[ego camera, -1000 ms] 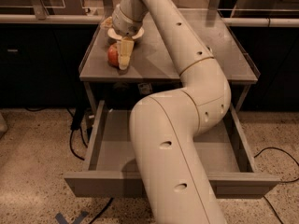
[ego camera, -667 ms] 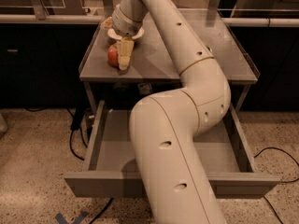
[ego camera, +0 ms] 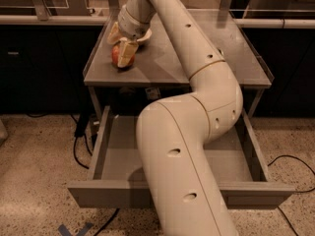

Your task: Place apple into top drawer

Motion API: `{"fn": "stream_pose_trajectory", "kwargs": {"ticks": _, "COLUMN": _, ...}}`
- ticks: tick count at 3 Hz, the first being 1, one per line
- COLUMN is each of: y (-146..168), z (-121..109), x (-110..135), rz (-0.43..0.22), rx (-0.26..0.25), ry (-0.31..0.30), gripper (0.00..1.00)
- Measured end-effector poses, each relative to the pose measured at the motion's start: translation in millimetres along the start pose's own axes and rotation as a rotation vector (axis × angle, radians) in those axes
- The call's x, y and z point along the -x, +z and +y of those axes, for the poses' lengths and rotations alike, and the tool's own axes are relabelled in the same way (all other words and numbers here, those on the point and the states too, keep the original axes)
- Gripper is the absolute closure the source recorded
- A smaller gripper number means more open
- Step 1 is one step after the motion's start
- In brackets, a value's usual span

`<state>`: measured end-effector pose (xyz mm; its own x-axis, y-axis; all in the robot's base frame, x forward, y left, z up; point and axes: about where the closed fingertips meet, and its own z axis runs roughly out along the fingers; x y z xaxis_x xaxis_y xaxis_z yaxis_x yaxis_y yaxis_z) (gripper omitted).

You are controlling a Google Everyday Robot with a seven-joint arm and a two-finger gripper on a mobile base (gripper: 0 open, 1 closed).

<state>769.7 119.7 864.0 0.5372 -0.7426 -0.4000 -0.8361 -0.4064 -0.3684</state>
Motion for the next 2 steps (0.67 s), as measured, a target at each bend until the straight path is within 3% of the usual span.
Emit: {"fn": "stream_pose_trajectory", "kwargs": {"ticks": 2, "y": 0.0, "z": 0.0, "x": 0.0, "rz": 0.0, "rx": 0.0, "ry": 0.0, "gripper": 0.88}}
